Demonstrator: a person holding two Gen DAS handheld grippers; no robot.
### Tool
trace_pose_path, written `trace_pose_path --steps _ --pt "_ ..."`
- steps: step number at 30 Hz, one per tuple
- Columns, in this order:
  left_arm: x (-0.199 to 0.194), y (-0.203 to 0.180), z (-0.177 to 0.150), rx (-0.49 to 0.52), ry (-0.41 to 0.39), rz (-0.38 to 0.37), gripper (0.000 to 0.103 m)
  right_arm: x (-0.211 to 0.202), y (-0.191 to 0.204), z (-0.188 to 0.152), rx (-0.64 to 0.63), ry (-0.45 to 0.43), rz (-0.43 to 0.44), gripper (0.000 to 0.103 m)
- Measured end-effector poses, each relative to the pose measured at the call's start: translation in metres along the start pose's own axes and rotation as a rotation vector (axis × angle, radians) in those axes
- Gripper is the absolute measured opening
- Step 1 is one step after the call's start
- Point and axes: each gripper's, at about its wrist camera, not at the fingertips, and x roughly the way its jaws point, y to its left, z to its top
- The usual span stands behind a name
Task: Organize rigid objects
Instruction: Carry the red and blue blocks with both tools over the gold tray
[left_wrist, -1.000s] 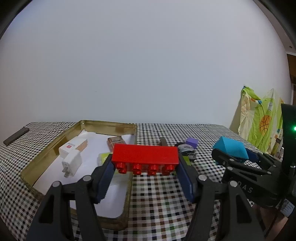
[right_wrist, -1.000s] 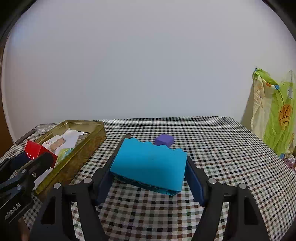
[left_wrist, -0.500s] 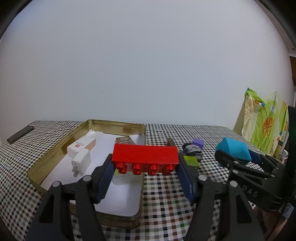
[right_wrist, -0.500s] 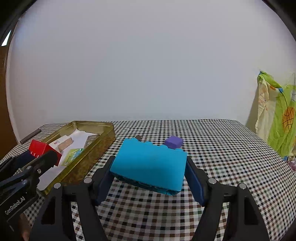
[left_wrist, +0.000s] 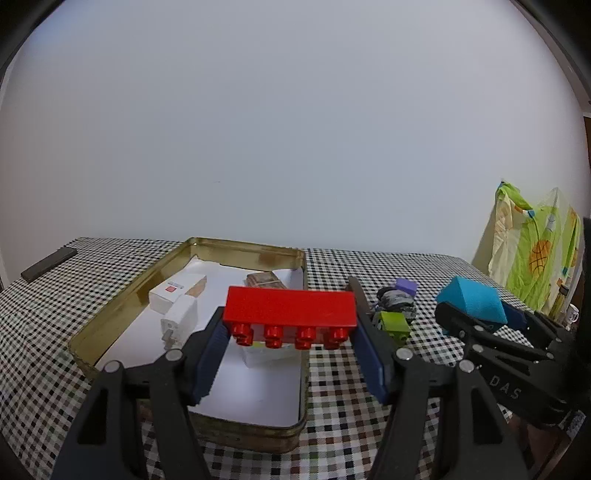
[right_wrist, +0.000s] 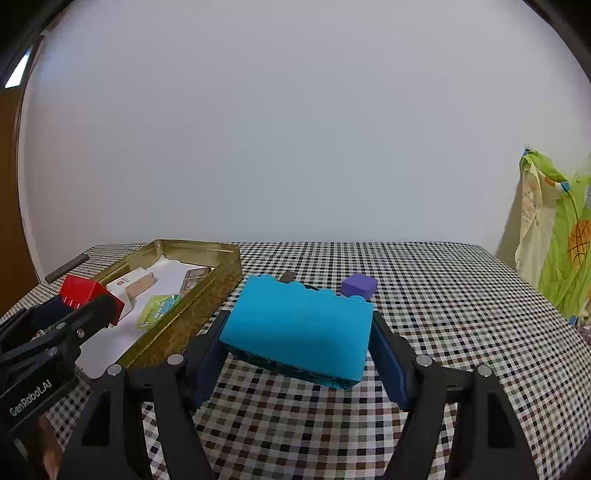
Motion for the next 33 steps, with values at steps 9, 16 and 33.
trace_pose_path --steps 9,16,33 --pt "-0.002 0.009 0.000 -0.019 0.003 0.002 0.064 -0.001 0.010 -0.002 -0.012 -0.011 0.022 0.074" --pt "-0.002 0.017 0.001 -0.038 0.007 0.011 0.064 0.000 0.017 -0.002 -0.019 -0.011 0.038 0.074" --pt "-0.002 0.037 0.000 -0.067 0.014 0.040 0.064 -0.004 0.034 -0.003 -0.039 -0.016 0.079 0.074"
